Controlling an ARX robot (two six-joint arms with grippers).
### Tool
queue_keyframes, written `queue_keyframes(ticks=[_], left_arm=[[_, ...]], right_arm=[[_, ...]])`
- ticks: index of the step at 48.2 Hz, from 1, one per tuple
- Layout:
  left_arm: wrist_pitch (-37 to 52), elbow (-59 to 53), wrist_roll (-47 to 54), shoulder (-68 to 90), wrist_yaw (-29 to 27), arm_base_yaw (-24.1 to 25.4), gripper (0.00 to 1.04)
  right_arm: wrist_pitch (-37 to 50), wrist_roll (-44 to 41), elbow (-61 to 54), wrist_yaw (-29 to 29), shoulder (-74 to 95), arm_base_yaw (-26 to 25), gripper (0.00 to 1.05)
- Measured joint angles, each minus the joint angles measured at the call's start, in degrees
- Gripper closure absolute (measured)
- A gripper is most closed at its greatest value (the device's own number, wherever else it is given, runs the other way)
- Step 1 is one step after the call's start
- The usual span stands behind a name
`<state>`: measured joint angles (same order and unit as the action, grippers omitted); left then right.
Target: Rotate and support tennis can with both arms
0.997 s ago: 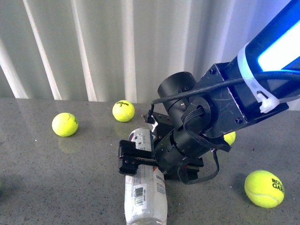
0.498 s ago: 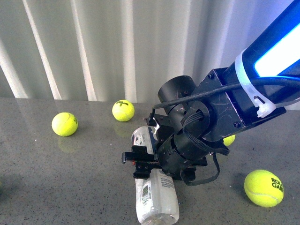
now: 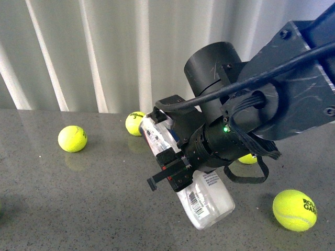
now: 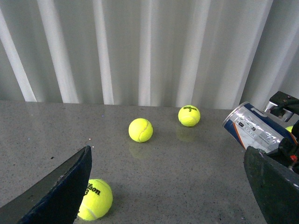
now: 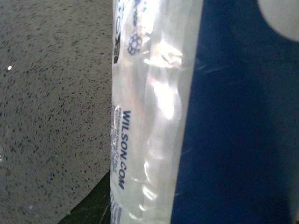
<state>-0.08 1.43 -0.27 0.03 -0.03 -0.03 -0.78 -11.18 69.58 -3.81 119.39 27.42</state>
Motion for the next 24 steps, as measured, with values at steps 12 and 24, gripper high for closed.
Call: queue_keyframes(ticks=[12,24], left_arm=[[0.0,0.0,0.0,0.0,0.0,0.0,0.07],[0.0,0.0,0.0,0.0,0.0,0.0,0.07]], right_arm=[[5.33,-27.96,-7.82,-0.46,-2.51,-0.17,0.71],[5.64,-47.45,-10.54,1.81,-2.21,-0.66,0.68]])
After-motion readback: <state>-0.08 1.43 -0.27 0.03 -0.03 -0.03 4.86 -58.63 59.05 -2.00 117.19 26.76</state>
